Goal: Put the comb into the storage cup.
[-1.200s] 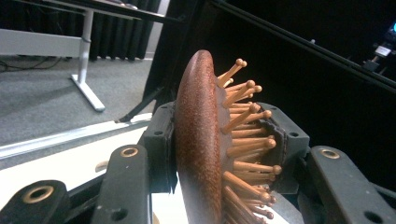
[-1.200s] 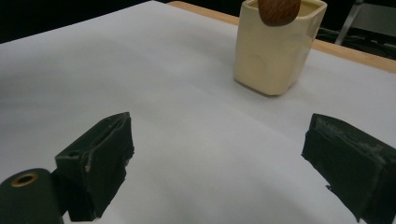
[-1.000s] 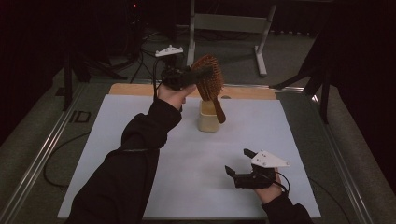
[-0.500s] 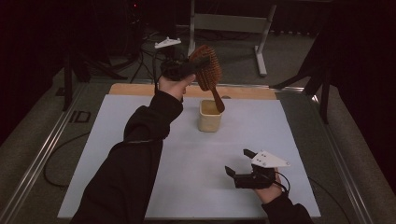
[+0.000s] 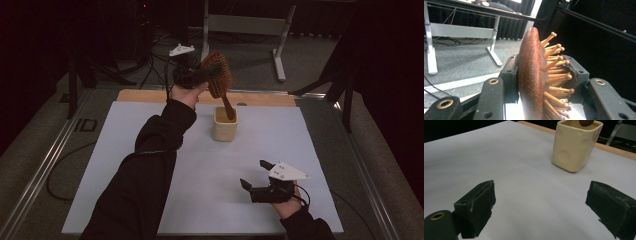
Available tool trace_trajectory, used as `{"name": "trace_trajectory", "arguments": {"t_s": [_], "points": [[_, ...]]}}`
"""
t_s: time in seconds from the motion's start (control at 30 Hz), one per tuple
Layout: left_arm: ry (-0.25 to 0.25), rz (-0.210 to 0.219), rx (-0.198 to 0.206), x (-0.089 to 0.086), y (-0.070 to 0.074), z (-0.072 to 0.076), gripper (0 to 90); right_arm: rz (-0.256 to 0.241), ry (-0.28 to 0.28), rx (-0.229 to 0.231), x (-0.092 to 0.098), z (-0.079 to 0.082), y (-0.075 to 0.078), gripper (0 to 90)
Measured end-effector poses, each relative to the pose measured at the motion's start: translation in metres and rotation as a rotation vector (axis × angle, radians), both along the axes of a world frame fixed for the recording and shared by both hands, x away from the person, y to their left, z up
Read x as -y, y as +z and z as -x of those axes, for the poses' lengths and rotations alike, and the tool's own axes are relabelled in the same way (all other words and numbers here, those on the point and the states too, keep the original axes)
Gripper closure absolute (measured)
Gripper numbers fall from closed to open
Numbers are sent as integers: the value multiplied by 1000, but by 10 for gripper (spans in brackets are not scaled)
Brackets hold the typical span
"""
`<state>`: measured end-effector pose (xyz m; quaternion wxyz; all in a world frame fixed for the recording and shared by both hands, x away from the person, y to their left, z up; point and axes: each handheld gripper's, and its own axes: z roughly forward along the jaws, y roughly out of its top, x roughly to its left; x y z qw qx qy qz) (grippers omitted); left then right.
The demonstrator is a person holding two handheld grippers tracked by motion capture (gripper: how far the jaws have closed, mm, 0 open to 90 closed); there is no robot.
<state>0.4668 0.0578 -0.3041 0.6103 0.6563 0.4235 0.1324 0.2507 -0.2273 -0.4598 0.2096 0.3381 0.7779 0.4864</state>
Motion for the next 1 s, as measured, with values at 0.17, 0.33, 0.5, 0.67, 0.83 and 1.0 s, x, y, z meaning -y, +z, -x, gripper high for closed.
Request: {"name": "trace_trajectory", "arguments": {"t_s": [0.17,0.33,0.5,0.67,0.83,1.0], "points": [[5,-5,-15,2,-10,-4,541,0,2,-3,0,0,-1,83],[2,-11,-27,3,-17,-6,541,-5,1,-3,1,0,-1,83],[2,-16,-31,4,-23,-8,540,-1,2,-8,0,0,-2,83],[0,-23,-46,7,-33,-11,540,-1,3,-8,1,0,-2,83],[-2,-28,-58,10,-44,-13,539,-3,6,-5,1,0,-2,83],[-9,-25,-69,12,-51,-15,538,-5,3,-6,0,0,-2,83]]}}
